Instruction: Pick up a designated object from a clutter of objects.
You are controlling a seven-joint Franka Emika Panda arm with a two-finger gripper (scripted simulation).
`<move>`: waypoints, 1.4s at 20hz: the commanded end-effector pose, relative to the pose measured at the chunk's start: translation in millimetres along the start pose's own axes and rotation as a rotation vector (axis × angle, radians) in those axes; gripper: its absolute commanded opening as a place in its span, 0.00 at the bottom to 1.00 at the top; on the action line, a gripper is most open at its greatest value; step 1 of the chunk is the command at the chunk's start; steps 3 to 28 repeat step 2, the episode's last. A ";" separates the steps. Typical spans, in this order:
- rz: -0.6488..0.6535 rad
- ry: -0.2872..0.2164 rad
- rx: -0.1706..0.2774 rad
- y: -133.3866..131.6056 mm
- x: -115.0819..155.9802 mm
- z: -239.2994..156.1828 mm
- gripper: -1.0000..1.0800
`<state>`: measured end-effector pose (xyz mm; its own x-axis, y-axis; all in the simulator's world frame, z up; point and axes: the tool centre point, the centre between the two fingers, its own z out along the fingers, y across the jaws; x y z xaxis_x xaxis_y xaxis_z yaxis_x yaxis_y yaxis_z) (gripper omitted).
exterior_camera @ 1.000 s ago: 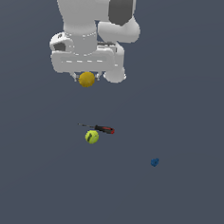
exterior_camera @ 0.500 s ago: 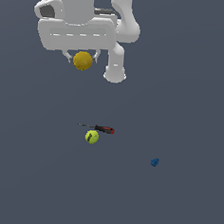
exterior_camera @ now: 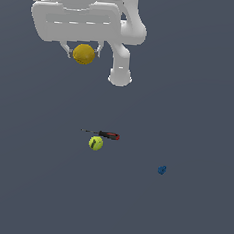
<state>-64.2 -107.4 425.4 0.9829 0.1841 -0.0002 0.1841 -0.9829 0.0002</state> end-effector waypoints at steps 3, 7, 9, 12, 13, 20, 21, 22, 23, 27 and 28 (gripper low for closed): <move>0.000 0.000 0.000 0.3 0.6 -0.8 0.00; 0.000 0.000 0.000 0.3 0.6 -0.8 0.00; 0.000 0.000 0.000 0.3 0.6 -0.8 0.00; 0.000 0.000 0.000 0.3 0.6 -0.8 0.00; 0.000 0.000 0.000 0.3 0.6 -0.8 0.00; 0.000 0.000 0.000 0.3 0.6 -0.8 0.00; 0.000 0.000 0.000 0.3 0.6 -0.8 0.00; 0.000 0.000 0.000 0.3 0.6 -0.8 0.00; 0.000 0.000 0.000 0.3 0.6 -0.8 0.00; 0.000 0.000 0.000 0.3 0.6 -0.8 0.00; 0.000 0.000 0.000 0.3 0.6 -0.8 0.00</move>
